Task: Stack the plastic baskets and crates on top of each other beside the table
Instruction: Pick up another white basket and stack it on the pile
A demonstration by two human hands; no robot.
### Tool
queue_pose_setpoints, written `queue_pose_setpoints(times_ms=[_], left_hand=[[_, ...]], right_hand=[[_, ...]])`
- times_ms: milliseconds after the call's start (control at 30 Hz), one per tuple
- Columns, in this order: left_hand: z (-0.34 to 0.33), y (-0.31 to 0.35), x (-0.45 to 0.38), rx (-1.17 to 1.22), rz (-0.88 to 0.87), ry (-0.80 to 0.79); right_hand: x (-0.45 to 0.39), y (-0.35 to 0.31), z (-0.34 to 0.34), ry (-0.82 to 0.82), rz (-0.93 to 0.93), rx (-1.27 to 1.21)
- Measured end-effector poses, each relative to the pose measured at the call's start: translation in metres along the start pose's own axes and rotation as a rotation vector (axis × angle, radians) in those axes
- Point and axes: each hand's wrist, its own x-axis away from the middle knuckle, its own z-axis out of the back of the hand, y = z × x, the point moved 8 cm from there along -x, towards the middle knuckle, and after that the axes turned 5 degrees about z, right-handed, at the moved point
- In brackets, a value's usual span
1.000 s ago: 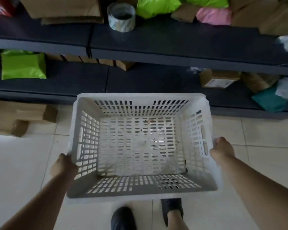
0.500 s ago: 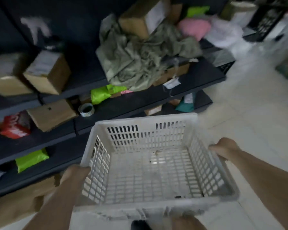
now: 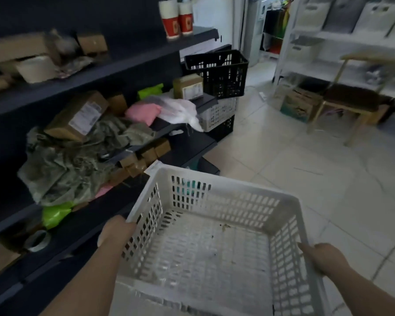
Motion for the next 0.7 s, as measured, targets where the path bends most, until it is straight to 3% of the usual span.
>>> queue_pose_setpoints(times_ms=[333,567,700], left_hand=[[-0.098,0.187,-0.002,-0.11,-0.054,-0.106],[-0.145,0.318,-0.065,-0.065,-0.119,-0.178],[-0.148,0.43,-0.111,-0.152,-0.166,-0.205]], right_hand=[[-0.107,0.074,0.132,-0.007,-0.089,0.043],[-0.209,0.049,0.224,0.028,-0.104,0.045],[-0.271,0.019,0.288,0.128,-0.119,0.053]])
